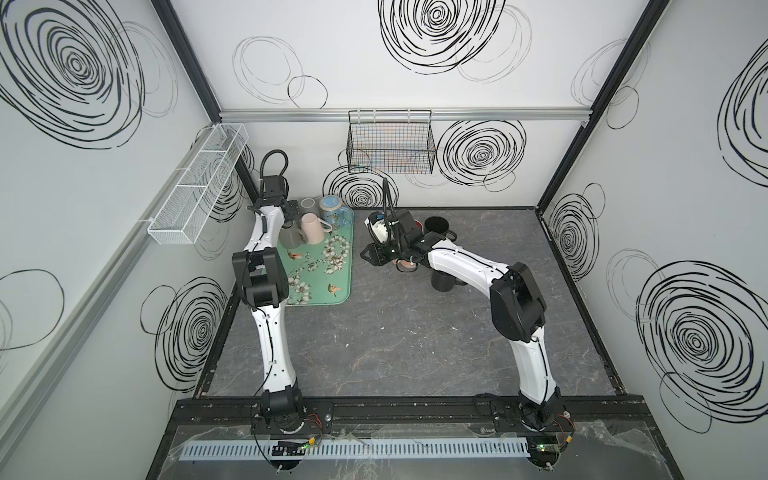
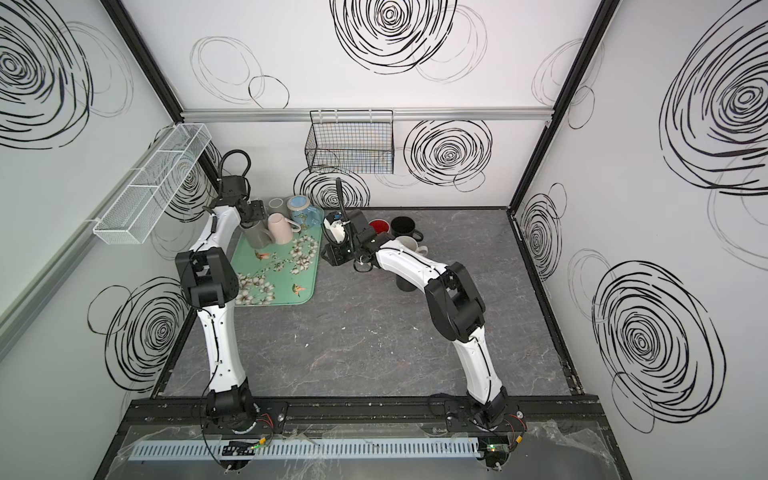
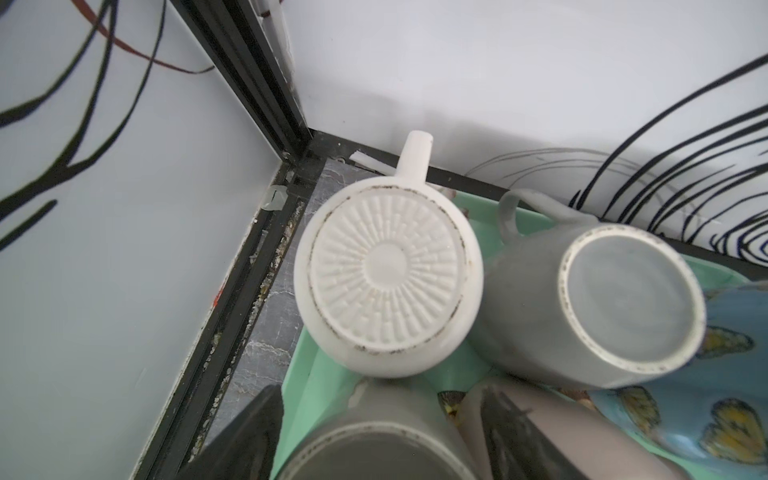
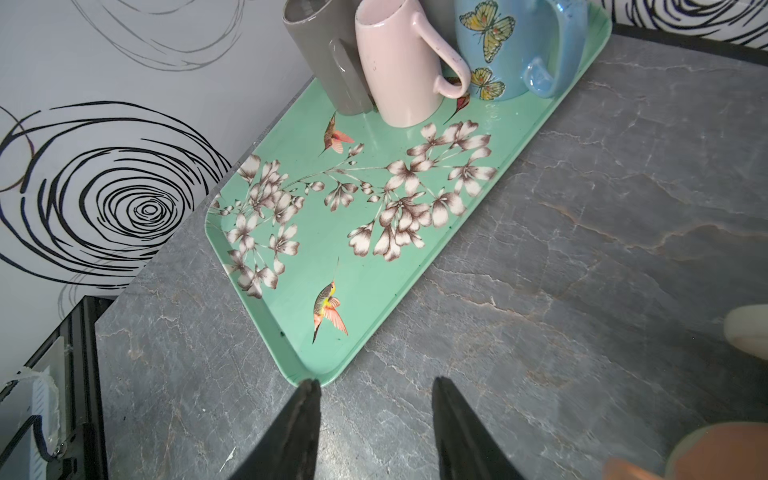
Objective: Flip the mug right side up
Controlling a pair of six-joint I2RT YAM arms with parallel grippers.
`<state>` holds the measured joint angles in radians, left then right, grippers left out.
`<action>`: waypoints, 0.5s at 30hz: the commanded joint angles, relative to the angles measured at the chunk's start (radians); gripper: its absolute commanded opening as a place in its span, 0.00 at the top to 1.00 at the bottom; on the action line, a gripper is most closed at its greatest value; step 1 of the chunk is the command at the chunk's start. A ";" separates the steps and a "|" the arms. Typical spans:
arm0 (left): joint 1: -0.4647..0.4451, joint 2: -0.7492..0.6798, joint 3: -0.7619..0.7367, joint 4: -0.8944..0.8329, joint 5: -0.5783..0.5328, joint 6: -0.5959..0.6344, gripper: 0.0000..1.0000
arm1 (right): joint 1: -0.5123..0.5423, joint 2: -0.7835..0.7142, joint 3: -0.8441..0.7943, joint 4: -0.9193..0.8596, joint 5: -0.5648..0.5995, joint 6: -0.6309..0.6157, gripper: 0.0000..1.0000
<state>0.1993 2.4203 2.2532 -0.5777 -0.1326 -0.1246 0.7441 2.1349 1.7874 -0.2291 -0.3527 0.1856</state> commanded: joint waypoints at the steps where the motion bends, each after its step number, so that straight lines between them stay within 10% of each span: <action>1: 0.003 -0.036 -0.031 -0.051 0.013 -0.034 0.28 | 0.006 -0.001 0.004 -0.012 -0.021 -0.005 0.53; 15: -0.037 -0.253 -0.373 -0.004 0.045 -0.055 0.37 | 0.006 -0.062 -0.077 0.000 -0.039 -0.001 0.53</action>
<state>0.1776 2.2230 1.9549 -0.5587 -0.1162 -0.1524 0.7441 2.1319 1.7237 -0.2283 -0.3744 0.1856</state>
